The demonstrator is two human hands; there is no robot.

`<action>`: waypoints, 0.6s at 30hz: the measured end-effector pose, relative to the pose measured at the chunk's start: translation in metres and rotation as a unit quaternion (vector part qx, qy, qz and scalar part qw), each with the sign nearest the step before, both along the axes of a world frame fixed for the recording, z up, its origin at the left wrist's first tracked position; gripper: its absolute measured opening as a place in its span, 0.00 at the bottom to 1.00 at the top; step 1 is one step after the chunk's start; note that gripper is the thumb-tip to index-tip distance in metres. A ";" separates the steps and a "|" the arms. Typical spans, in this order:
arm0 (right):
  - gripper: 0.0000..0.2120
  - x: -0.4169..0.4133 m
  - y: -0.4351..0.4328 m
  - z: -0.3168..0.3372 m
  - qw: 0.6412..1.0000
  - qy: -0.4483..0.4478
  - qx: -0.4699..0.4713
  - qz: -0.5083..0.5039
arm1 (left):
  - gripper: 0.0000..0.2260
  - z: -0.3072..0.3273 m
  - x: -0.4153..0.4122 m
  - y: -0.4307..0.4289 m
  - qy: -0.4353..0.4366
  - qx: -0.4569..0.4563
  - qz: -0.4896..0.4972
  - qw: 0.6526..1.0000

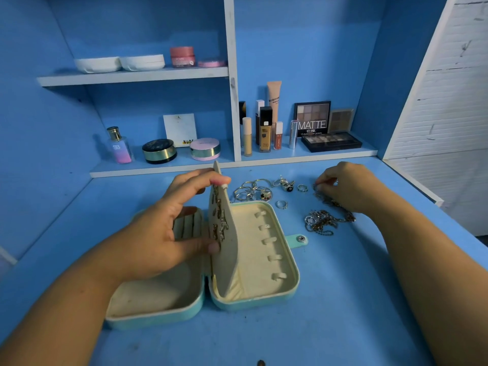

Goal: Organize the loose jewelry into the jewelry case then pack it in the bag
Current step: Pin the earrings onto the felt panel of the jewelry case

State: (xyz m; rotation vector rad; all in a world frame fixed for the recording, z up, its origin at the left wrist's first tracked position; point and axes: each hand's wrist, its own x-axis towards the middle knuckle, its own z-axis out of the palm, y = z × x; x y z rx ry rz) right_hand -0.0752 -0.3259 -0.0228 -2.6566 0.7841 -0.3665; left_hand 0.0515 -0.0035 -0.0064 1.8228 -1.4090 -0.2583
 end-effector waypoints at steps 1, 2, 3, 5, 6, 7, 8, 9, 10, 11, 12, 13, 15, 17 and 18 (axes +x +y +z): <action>0.04 0.001 0.000 -0.001 1.000 0.002 0.001 0.002 | 0.34 0.000 0.000 0.000 0.002 0.000 -0.001 1.000; 0.04 0.002 0.000 -0.002 1.000 0.004 0.001 0.001 | 0.34 -0.001 0.000 0.000 0.003 0.000 -0.004 1.000; 0.03 0.002 -0.001 -0.003 1.000 0.006 0.002 -0.001 | 0.34 -0.001 0.001 0.000 0.004 -0.001 -0.006 1.000; 0.04 0.002 -0.001 -0.003 1.000 0.010 0.002 -0.004 | 0.34 -0.001 0.001 0.000 0.005 -0.003 -0.009 1.000; 0.04 0.002 -0.001 -0.003 1.000 0.016 0.000 -0.004 | 0.34 -0.001 0.001 0.000 0.004 -0.005 -0.008 1.000; 0.05 0.002 -0.001 -0.003 1.000 0.021 -0.004 -0.004 | 0.34 -0.001 0.001 0.000 0.003 -0.005 -0.006 1.000; 0.05 0.001 0.000 -0.002 1.000 0.022 -0.008 -0.001 | 0.34 -0.002 0.001 0.000 0.003 -0.006 -0.006 1.000; 0.05 0.001 0.002 -0.002 1.000 0.014 -0.013 0.006 | 0.34 -0.002 0.000 -0.001 0.003 -0.006 -0.005 1.000; 0.05 0.001 0.005 -0.001 1.000 -0.003 -0.017 0.020 | 0.34 -0.002 0.000 -0.001 0.002 -0.006 -0.006 1.000; 0.05 0.002 0.009 -0.001 0.999 -0.024 -0.018 0.039 | 0.34 -0.002 0.000 -0.001 0.003 -0.005 -0.006 1.000; 0.05 0.002 0.014 0.000 0.997 -0.045 -0.014 0.063 | 0.34 -0.001 0.001 -0.001 0.004 -0.004 -0.006 1.000; 0.06 0.003 0.021 0.000 0.994 -0.057 -0.008 0.091 | 0.34 -0.001 0.001 -0.001 0.005 -0.003 -0.005 1.000; 0.10 0.007 0.033 -0.003 0.987 -0.052 -0.006 0.150 | 0.34 -0.002 0.001 0.000 0.009 -0.001 -0.004 1.000; 0.11 0.011 0.040 -0.009 0.981 -0.026 -0.021 0.189 | 0.34 -0.002 0.001 0.000 0.013 -0.002 -0.004 1.000; 0.09 0.013 0.042 -0.010 0.980 -0.017 -0.027 0.197 | 0.34 -0.002 0.001 0.001 0.016 -0.003 -0.006 1.000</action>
